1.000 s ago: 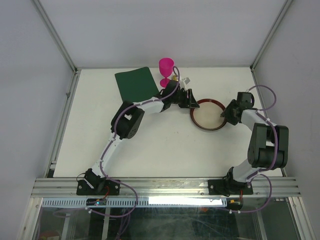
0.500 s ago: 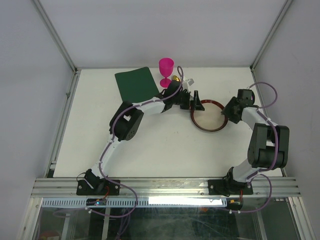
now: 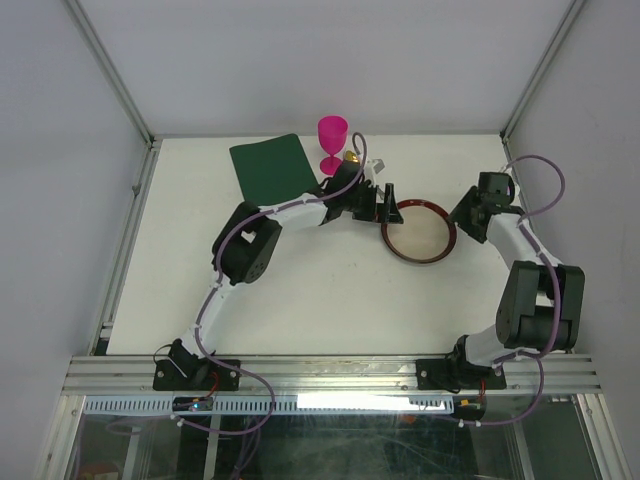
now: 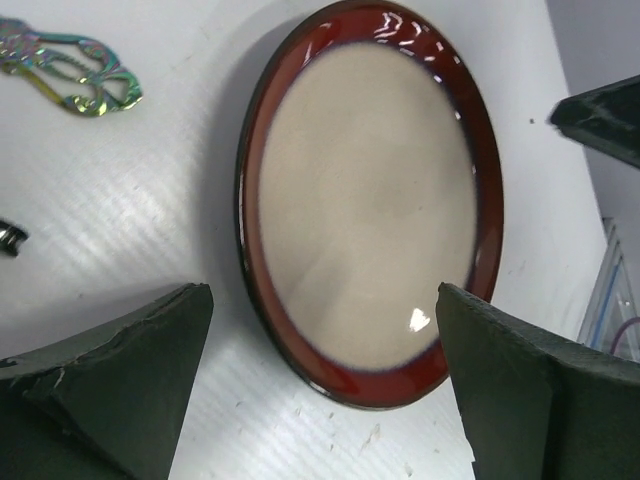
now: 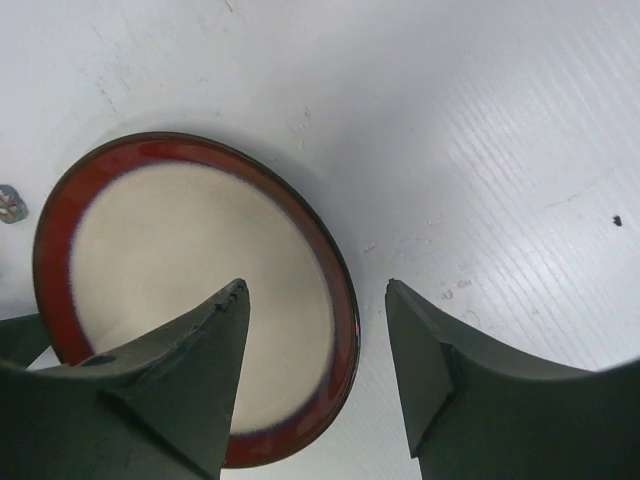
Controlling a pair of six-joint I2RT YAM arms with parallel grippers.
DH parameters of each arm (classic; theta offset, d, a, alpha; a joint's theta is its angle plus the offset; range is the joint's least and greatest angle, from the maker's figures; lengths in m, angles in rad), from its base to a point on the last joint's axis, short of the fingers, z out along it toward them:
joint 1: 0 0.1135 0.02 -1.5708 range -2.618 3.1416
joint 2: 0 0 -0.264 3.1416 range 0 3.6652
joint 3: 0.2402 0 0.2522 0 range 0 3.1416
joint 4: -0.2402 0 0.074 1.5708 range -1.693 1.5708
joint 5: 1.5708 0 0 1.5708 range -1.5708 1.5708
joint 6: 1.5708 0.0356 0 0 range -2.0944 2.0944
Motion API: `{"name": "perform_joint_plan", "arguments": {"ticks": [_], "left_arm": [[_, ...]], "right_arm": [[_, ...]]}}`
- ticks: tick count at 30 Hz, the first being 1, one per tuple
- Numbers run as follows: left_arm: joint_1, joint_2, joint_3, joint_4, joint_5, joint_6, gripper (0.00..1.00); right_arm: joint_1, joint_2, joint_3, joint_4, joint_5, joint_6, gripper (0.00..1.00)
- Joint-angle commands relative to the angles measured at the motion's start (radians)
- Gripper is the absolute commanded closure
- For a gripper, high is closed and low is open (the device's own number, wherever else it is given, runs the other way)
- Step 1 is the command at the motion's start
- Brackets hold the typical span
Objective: Set the dinner table for one person
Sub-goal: Move the plate to the center of the board.
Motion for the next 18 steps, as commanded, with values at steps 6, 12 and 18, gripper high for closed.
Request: {"name": "perform_joint_plan", "arguments": {"ticks": [6,12,18], "left_arm": [[-0.002,-0.213,-0.093,-0.101,-0.196,0.092,0.01],[0.016,-0.322,-0.168,-0.122,-0.281,0.114,0.01],[0.045,-0.459,-0.285,-0.139,-0.364,0.146,0.01]], "right_arm": [[0.002,-0.154,0.036,0.014,-0.052,-0.048,0.4],[0.015,-0.172,0.022,0.044,-0.273,-0.058,0.41],[0.11,-0.159,0.041,0.059,-0.379,-0.069,0.47]]}}
